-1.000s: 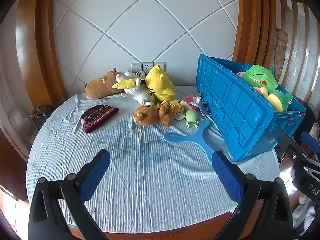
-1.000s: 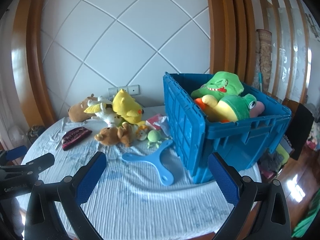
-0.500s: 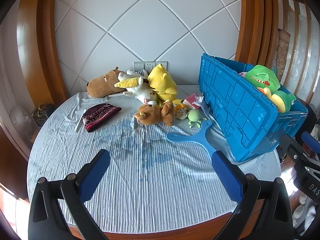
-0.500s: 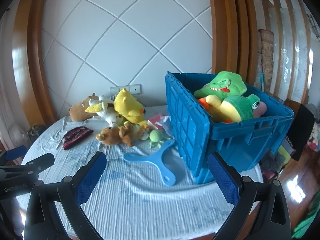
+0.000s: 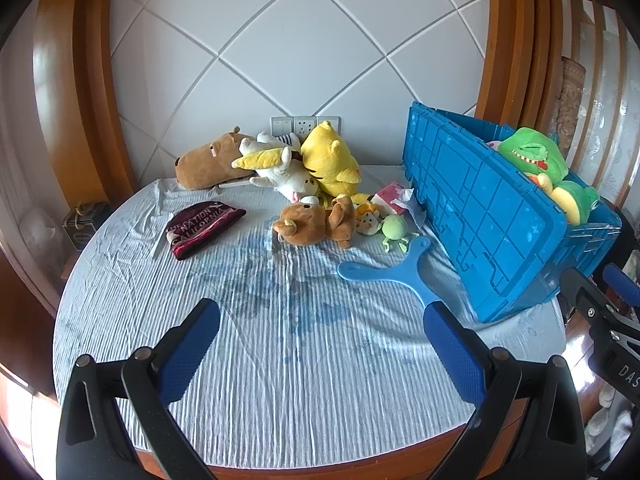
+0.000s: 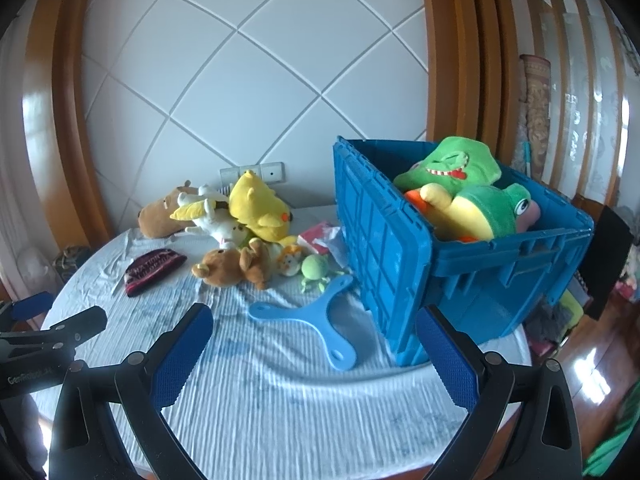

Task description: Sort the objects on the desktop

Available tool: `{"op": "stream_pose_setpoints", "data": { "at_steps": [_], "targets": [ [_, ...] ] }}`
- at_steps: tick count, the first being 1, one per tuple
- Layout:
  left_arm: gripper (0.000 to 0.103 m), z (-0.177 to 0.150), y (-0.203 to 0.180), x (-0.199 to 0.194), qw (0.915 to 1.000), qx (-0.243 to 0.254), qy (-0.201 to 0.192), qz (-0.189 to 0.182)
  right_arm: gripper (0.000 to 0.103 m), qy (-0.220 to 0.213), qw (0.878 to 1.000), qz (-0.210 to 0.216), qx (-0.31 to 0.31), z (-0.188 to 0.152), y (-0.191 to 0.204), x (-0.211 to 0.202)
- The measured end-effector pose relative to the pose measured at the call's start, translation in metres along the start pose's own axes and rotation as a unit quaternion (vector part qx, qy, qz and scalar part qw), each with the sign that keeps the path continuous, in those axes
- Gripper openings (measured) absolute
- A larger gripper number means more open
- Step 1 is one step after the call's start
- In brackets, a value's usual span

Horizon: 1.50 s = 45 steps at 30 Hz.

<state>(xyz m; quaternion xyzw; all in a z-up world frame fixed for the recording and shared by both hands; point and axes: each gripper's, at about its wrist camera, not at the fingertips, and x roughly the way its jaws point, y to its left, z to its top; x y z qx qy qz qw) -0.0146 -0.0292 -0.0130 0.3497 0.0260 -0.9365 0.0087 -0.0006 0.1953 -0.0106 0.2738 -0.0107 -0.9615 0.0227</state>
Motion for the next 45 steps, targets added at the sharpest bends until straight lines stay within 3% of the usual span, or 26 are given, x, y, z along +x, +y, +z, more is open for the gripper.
{"op": "stream_pose_setpoints", "data": {
  "at_steps": [20,26,36,42,45],
  "targets": [
    [0.103,0.005,0.017,0.016,0.9999,-0.001,-0.005,-0.014,0.103,0.005,1.000,-0.003,0.002,0.004,0.012,0.016],
    [0.103,-0.006,0.045,0.041,0.9994,-0.019,0.028,-0.004,0.103,-0.062,0.997,0.038,0.036,0.006,0.009,0.009],
    [0.103,-0.027,0.140,0.096,0.9939,-0.048,0.089,0.045,0.103,0.040,0.992,0.113,0.034,-0.014,0.075,0.093],
    [0.103,-0.022,0.178,0.136,0.9886,-0.082,0.110,0.062,0.103,0.108,0.988,0.112,0.003,-0.025,0.112,0.149],
    [0.103,-0.013,0.188,0.156,0.9863,-0.093,0.112,0.077,0.103,0.113,0.987,0.117,-0.011,-0.015,0.127,0.178]
  ]
}}
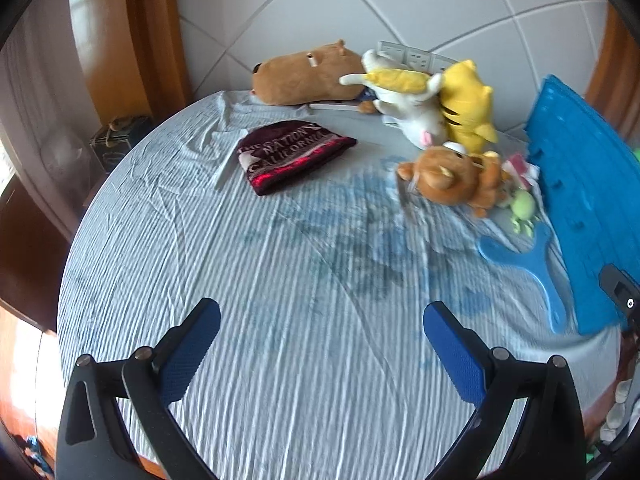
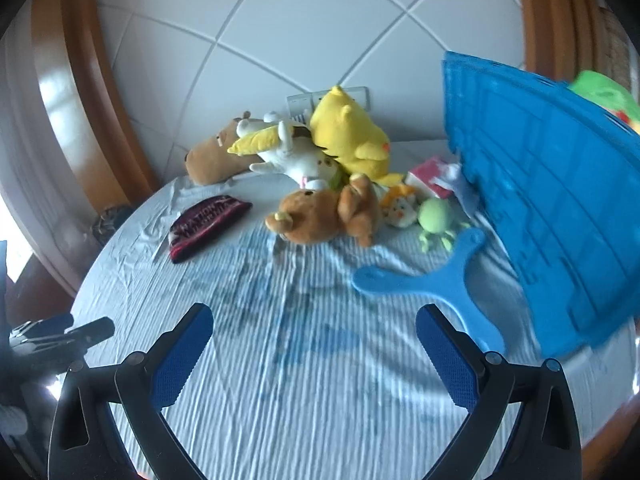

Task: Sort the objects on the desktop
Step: 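Grasp the maroon beanie with the left tool while the right tool reaches toward the brown teddy bear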

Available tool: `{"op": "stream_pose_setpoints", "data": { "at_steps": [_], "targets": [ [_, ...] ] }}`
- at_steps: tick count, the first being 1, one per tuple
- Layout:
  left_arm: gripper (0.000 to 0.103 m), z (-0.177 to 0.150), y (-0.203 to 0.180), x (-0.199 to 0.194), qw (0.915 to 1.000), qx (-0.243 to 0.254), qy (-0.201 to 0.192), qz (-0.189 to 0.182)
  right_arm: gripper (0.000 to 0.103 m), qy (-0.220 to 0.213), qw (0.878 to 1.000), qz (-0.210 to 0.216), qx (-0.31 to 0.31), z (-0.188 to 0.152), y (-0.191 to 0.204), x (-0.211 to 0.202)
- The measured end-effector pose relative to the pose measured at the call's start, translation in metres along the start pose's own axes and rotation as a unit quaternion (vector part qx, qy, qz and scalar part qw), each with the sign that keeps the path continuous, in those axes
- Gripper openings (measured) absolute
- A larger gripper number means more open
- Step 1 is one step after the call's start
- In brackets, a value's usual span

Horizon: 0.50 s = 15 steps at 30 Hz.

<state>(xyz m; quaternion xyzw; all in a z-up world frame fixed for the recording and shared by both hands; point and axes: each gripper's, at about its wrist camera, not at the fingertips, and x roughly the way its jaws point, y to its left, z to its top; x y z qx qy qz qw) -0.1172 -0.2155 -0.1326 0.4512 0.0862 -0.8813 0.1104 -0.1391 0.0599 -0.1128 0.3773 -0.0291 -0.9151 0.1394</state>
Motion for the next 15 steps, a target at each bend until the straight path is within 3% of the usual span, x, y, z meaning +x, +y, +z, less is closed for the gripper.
{"op": "stream_pose_setpoints", "data": {
  "at_steps": [3,6,15],
  "targets": [
    [0.103,0.019,0.003,0.018,0.9998,-0.007,0.009,0.019,0.100,0.008,0.999,0.019,-0.025,0.022,0.011,0.033],
    [0.103,0.041,0.005,0.035,0.9991,-0.016,0.010,0.039,0.090,0.014,0.999,0.030,-0.026,0.044,0.012,0.064],
    [0.103,0.075,0.024,0.088,0.9981,-0.025,0.039,0.041,0.089,0.054,0.998,0.010,-0.013,0.078,0.001,0.142]
  ]
}}
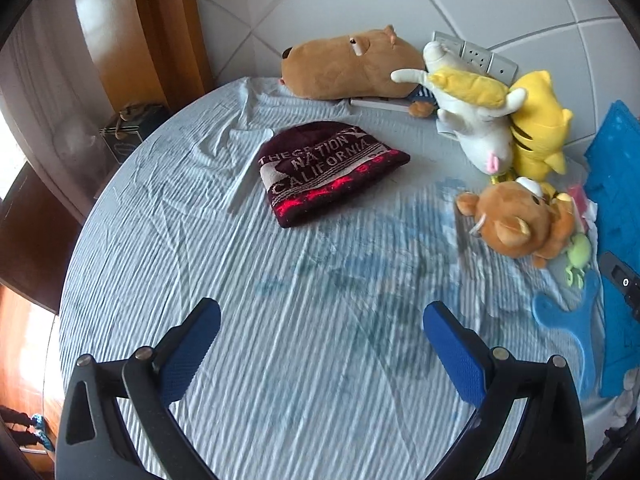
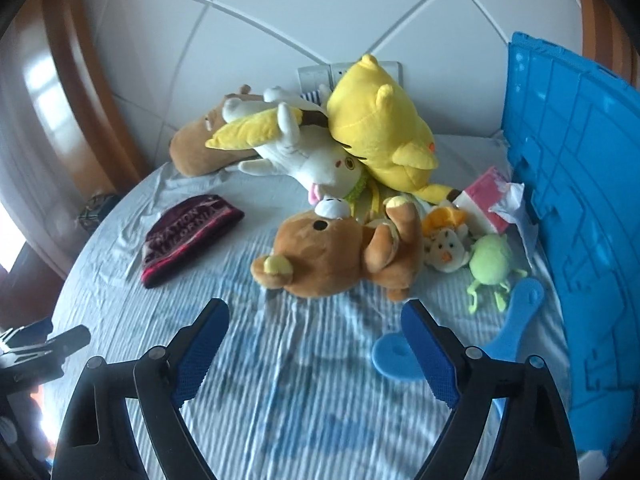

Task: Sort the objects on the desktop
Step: 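Grasp the maroon beanie with the left tool while the right tool reaches toward the brown teddy bear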

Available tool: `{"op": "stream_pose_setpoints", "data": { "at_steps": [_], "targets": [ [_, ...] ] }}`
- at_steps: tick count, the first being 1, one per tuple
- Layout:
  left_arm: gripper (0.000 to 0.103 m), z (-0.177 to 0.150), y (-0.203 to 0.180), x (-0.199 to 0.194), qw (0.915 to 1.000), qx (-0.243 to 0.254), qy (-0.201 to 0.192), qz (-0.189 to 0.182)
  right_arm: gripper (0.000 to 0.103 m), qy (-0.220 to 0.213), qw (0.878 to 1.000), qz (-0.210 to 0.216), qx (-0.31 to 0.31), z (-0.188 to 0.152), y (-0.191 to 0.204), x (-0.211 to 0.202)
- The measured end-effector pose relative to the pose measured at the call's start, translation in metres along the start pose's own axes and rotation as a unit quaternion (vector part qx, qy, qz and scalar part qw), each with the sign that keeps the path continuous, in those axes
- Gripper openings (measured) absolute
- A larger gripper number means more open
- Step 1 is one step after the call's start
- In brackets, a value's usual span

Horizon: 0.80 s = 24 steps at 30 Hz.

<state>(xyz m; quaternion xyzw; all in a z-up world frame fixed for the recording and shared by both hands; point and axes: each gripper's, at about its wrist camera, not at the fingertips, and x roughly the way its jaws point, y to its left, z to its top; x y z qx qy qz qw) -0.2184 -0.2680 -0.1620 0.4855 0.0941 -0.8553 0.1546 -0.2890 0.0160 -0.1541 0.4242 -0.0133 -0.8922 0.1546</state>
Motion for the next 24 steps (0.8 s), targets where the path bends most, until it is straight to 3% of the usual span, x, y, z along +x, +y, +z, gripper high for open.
{"op": "stream_pose_setpoints", "data": {
  "at_steps": [10,17,20,24],
  "targets": [
    [0.103,0.053,0.037,0.059,0.9992,0.031,0.017,-0.017,0.089,-0.003,0.999,-0.026,0.028,0.026,0.039,0.041],
    [0.103,0.086,0.044,0.106,0.9984,0.038,0.033,-0.023,0.088,-0.009,0.999,-0.037,0.018,0.066,0.068,0.075],
    [0.103,0.092,0.043,0.127,0.9980,0.037,0.043,-0.026,0.069,-0.002,0.999,-0.038,0.013,0.074,0.072,0.094],
    [0.103,0.096,0.040,0.159,0.9973,0.036,0.058,-0.026,0.066,0.015,0.999,-0.044,0.011,0.078,0.070,0.120]
  ]
}}
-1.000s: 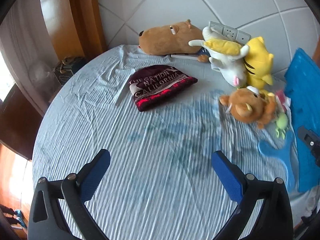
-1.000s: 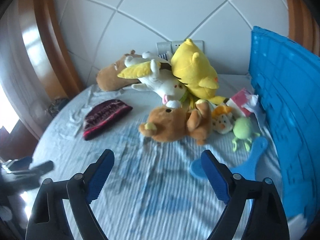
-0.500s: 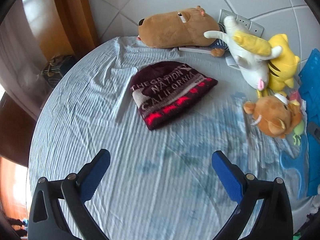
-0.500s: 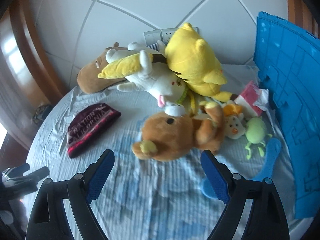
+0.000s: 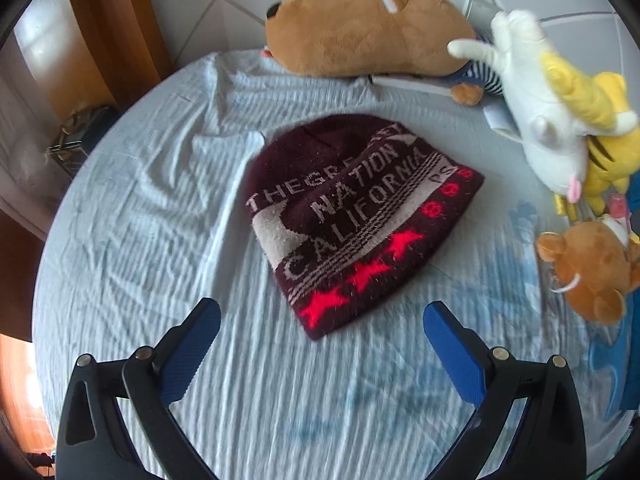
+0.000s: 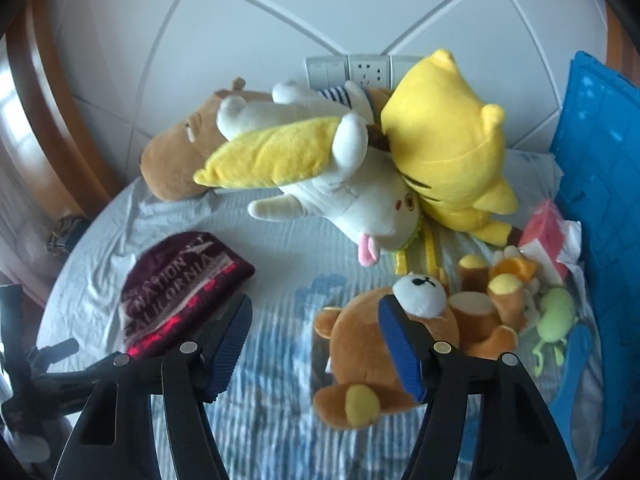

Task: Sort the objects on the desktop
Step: 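Grasp the maroon beanie with the left tool while the right tool reaches toward the brown teddy bear, then grasp the brown teddy bear by its foot with the right tool while the left tool holds the beanie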

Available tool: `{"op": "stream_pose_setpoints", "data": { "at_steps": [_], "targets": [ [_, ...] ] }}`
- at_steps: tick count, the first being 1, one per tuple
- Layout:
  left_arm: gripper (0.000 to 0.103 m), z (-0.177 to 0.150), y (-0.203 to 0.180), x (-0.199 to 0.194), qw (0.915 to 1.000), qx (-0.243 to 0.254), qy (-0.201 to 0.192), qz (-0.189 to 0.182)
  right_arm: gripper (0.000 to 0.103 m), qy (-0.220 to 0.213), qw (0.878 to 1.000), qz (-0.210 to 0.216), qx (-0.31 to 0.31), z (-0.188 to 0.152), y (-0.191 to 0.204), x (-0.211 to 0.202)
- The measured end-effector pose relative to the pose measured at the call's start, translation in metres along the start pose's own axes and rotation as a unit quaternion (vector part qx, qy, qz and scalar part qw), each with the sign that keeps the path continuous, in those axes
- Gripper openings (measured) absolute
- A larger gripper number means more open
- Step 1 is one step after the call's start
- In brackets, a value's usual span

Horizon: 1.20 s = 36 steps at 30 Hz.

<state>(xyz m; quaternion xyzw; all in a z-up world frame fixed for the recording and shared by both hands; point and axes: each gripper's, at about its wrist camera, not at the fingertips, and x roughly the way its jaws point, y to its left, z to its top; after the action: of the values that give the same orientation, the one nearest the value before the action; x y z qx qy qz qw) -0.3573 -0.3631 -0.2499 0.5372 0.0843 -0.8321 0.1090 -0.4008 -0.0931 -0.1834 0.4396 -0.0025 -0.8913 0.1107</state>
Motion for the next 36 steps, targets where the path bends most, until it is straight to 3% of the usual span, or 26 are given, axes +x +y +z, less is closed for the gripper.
{"op": "stream_pose_setpoints", "data": {
  "at_steps": [7,8,10,11,12,14,17,29,33,36],
  "targets": [
    [0.097,0.007,-0.008,0.052,0.9996,0.007,0.026,-0.012,0.066,0.012,0.999,-0.029,0.011,-0.003,-0.013,0.035],
    [0.088,0.007,-0.011,0.060,0.9992,0.012,0.034,-0.016,0.066,0.011,0.999,-0.030,0.013,-0.004,-0.015,0.037],
    [0.086,0.006,-0.018,0.064,0.9992,0.026,0.028,-0.011,0.066,0.003,0.999,-0.031,0.015,-0.004,-0.018,0.037],
    [0.079,0.007,-0.020,0.063,0.9992,0.032,0.023,-0.011,0.066,-0.003,0.999,-0.031,0.015,-0.003,-0.019,0.036],
    [0.061,0.008,-0.022,0.061,0.9992,0.035,0.017,-0.010,0.066,-0.008,0.999,-0.032,0.016,-0.002,-0.020,0.034],
    [0.035,0.011,-0.023,0.054,0.9994,0.034,0.008,-0.005,0.066,-0.020,0.999,-0.039,0.024,0.000,-0.024,0.029],
    [0.021,0.013,-0.024,0.041,0.9996,0.028,-0.003,-0.008,0.066,-0.028,0.998,-0.050,0.037,0.001,-0.037,0.017],
    [0.019,-0.022,-0.024,-0.040,0.9984,0.026,-0.034,-0.038,0.066,0.000,0.998,-0.029,0.057,-0.048,-0.047,-0.025],
    [0.019,-0.037,-0.029,-0.042,0.9989,0.026,-0.023,-0.032,0.084,0.011,0.999,-0.022,0.048,-0.066,-0.034,-0.020],
    [0.019,-0.047,-0.032,-0.036,0.9990,0.030,-0.018,-0.029,0.086,-0.007,0.999,-0.041,0.030,-0.074,-0.025,-0.014]
  ]
}}
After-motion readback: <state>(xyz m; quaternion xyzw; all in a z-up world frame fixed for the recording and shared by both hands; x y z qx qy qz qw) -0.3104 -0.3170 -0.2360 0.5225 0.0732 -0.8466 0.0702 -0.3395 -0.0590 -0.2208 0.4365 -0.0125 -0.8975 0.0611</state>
